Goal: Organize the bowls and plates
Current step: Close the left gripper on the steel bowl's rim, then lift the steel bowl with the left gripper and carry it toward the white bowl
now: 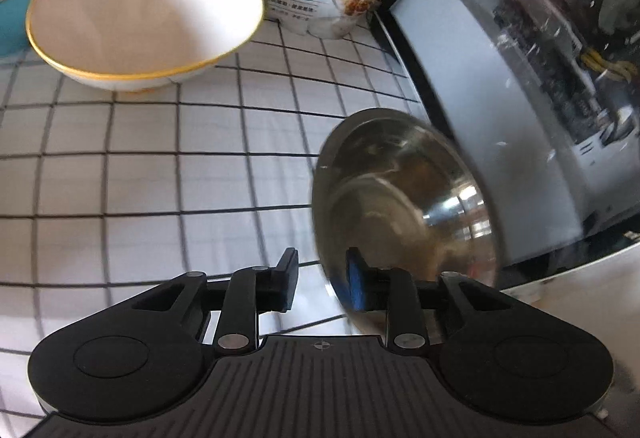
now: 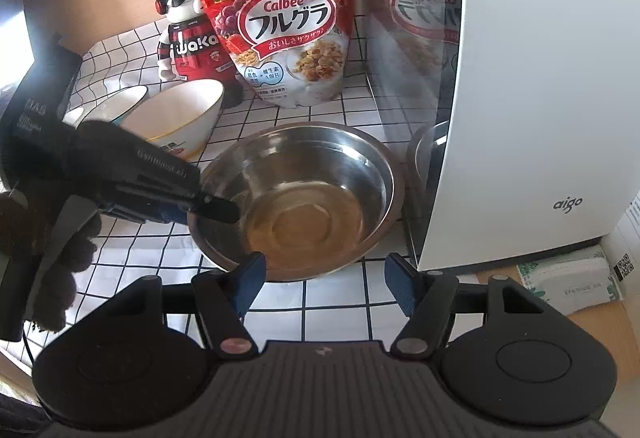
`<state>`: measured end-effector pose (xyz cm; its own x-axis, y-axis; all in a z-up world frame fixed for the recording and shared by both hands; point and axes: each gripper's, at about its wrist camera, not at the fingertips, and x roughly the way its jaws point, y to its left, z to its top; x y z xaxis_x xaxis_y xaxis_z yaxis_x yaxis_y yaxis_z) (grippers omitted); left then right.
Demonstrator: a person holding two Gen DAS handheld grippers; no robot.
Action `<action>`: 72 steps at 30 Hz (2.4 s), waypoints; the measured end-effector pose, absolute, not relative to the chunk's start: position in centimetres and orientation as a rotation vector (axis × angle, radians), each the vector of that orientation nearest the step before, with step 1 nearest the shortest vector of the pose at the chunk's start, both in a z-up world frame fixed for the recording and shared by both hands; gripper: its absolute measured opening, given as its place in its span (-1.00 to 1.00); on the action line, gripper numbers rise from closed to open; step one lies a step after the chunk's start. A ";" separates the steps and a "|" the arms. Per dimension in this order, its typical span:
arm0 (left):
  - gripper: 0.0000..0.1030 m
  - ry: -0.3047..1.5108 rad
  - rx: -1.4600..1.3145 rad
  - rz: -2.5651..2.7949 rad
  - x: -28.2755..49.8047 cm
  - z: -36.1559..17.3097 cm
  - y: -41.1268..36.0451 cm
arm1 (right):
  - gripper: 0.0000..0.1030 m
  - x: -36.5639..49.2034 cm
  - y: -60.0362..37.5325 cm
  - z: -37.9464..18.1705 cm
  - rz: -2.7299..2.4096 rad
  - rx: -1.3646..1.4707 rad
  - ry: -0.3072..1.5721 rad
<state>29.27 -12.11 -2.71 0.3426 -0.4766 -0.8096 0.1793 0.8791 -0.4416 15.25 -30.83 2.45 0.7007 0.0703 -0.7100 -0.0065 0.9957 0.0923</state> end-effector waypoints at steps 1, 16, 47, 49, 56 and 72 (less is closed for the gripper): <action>-0.40 1.145 -0.288 -0.437 29.1 -2.6 -11.9 | 0.29 15.4 -30.8 2.4 0.046 0.085 0.792; -0.40 1.094 -0.201 -0.394 26.7 -0.6 -8.4 | 0.32 18.1 -29.7 1.1 0.072 0.110 0.816; -0.30 1.131 -0.258 -0.371 26.9 -3.1 -8.3 | 0.85 20.9 -31.3 -2.6 0.124 0.456 0.913; -0.29 1.115 -0.248 -0.386 26.7 -3.1 -8.4 | 0.90 21.3 -31.9 -2.7 0.156 0.494 0.930; -0.29 1.083 -0.296 -0.369 26.4 -3.4 -8.0 | 0.92 21.2 -31.1 -2.7 0.189 0.431 0.932; -0.63 1.147 -0.236 -0.384 25.7 -3.0 -7.5 | 0.46 23.8 -27.5 0.5 0.067 0.080 0.766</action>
